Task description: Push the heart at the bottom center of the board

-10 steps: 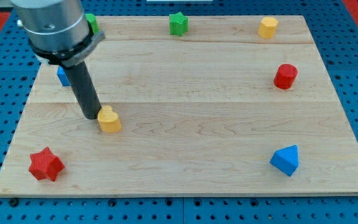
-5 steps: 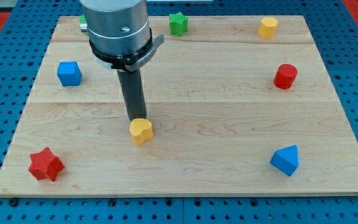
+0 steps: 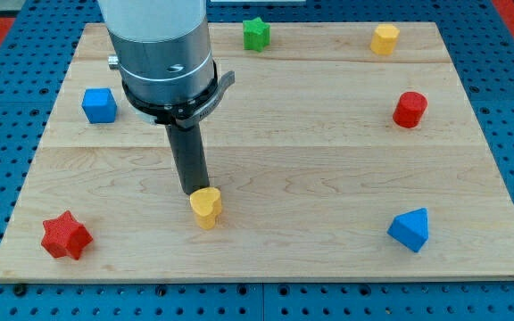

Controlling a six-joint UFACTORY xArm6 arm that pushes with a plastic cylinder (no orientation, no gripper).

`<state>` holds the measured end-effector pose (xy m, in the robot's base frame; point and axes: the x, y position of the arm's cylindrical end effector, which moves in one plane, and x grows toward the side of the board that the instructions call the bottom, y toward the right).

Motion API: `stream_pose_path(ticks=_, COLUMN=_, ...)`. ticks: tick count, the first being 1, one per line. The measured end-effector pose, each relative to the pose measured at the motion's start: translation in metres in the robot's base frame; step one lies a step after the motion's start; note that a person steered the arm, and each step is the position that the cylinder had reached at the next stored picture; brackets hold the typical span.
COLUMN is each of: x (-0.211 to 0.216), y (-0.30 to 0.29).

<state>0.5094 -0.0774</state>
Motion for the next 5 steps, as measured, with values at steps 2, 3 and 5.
stream_pose_path(ticks=2, x=0.0, y=-0.007)
stream_pose_path(ticks=3, x=0.0, y=-0.023)
stream_pose_path(ticks=5, x=0.01, y=-0.035)
